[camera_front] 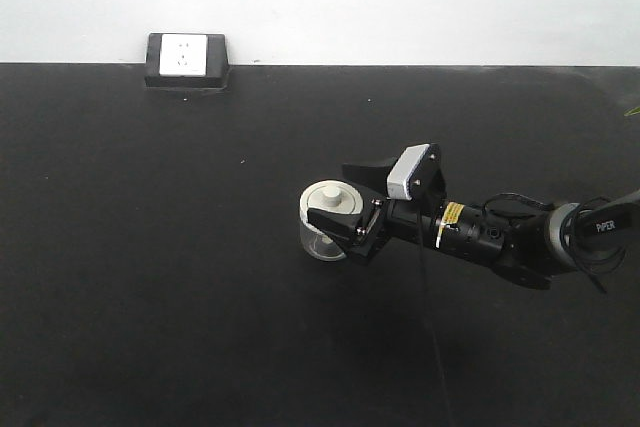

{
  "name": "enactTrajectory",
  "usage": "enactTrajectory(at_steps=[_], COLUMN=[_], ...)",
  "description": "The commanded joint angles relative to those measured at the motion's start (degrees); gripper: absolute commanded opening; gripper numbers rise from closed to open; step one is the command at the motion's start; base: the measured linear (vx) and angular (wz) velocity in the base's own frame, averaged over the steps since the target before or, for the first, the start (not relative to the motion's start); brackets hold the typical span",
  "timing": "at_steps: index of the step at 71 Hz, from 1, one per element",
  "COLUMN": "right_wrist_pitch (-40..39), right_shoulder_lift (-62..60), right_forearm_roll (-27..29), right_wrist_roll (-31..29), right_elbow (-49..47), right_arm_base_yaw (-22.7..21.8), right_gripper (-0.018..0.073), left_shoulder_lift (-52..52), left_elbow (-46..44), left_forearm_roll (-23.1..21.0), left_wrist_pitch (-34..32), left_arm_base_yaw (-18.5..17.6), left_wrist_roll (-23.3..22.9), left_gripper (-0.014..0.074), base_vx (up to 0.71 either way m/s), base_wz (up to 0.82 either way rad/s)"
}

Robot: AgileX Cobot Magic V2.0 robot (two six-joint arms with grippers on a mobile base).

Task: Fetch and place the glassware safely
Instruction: 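Extend the right gripper forward and lower the jar onto the counter, then open the right gripper and lift it away from the jar lid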

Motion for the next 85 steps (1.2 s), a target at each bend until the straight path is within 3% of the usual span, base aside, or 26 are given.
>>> enactTrajectory(at_steps=[1,13,40,47,55,77,85], right_wrist_pitch=[-6.06,-5.90,0.61,5.86,16.11,41.74,46.83], right_shoulder_lift=[-3.57,-5.71,-16.49,-20.64,-26.59,-43.65,-50.68], right_forearm_roll=[1.70,2.21,1.73,0.60,-1.72,-15.82,-17.10], right_wrist_roll=[0.04,1.24,12.51,16.23,25.52,43.70,50.09], right_elbow=[-1.22,-0.73,-0.72,-0.72,-0.72,-0.66,1.66], right_arm_base_yaw=[-0.47,-0.47,-0.66,-0.66,-0.66,-0.66,-0.66], right_gripper=[0.0638,0.0617,0.0548,0.0519,0.0475,0.0365,0.0290], left_shoulder_lift=[0.63,0.63,0.63,0.63,0.63,0.63,0.63], left_elbow=[-1.25,-1.25,-1.25,-1.25,-1.25,-1.25,-1.25], left_forearm_roll=[-0.40,-0.40,-0.40,-0.40,-0.40,-0.40,-0.40], left_wrist_pitch=[-4.01,-4.01,-4.01,-4.01,-4.01,-4.01,-4.01], left_arm_base_yaw=[-0.37,-0.37,-0.37,-0.37,-0.37,-0.37,-0.37], left_wrist_roll=[-0.10,-0.10,-0.10,-0.10,-0.10,-0.10,-0.10], left_gripper=[-0.0007,-0.0007,-0.0007,-0.0007,-0.0007,-0.0007,-0.0007], base_vx=[0.00,0.00,0.00,0.00,0.00,0.00,0.00], base_wz=[0.00,0.00,0.00,0.00,0.00,0.00,0.00])
